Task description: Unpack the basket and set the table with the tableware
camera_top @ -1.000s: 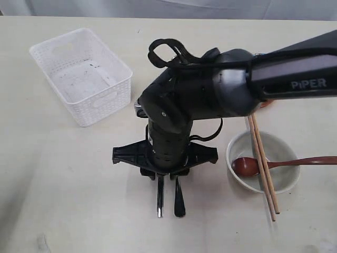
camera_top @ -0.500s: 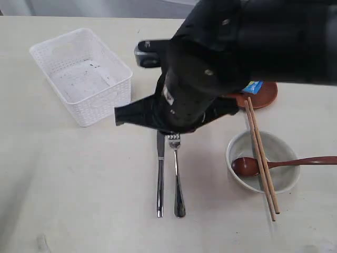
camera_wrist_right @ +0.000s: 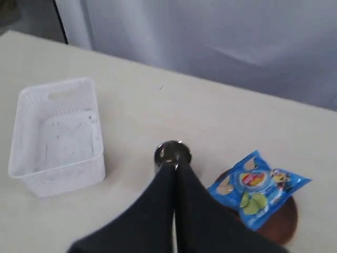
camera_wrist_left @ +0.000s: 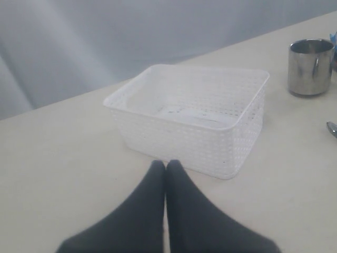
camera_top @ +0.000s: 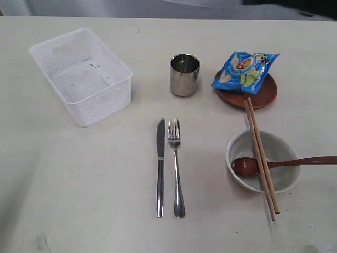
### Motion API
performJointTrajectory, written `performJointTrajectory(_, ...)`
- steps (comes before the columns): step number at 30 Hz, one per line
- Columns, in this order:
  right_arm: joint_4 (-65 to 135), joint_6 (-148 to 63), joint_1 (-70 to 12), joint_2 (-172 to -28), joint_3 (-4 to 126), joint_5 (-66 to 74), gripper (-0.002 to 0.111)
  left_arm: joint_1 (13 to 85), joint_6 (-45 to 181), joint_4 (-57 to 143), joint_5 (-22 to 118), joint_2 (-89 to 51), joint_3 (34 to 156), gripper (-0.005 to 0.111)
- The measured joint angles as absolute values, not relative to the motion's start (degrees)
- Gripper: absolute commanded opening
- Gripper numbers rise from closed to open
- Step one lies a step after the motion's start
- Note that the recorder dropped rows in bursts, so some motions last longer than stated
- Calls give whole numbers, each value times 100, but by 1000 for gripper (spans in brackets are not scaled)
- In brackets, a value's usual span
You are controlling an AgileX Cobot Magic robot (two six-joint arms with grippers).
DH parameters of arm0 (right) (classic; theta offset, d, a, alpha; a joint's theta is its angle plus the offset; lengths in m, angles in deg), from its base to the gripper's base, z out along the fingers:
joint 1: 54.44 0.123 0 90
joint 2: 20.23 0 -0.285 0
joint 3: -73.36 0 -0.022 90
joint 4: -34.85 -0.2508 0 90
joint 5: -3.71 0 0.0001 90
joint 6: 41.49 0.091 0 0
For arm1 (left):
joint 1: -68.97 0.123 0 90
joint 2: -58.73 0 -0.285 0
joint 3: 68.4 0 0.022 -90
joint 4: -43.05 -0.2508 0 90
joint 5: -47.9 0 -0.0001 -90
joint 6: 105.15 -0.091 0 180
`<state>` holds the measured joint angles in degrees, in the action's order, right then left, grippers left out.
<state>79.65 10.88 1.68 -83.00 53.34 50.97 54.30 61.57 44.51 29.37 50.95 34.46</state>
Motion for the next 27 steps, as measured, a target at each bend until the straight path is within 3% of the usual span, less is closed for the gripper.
performJointTrajectory(11,8494,1996,168,-5607,3764,4996,-1,5430,6157,4451,2937,5095,3446,0)
performJointTrajectory(27,8338,2020,168,-2822,3674,4513,-1,5430,6157,4451,2937,5095,3446,0)
